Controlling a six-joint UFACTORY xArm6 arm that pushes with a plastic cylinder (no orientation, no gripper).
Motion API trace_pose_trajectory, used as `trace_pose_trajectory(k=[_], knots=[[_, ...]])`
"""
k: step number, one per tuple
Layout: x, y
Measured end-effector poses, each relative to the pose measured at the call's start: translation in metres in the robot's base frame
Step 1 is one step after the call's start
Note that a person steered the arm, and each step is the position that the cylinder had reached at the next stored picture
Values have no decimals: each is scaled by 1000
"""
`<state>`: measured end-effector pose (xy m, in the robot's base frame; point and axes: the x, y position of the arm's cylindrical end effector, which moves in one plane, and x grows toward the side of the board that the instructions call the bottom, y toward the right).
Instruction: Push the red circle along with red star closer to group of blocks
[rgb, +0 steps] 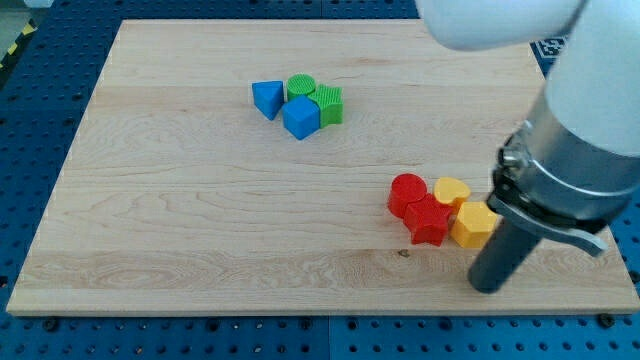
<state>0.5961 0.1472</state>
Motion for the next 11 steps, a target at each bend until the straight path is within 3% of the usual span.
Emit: trace_pose_trajectory(k=[2, 5, 7, 11], knots=[[-42, -27], [-67, -81], [-111, -101], [-158, -124]])
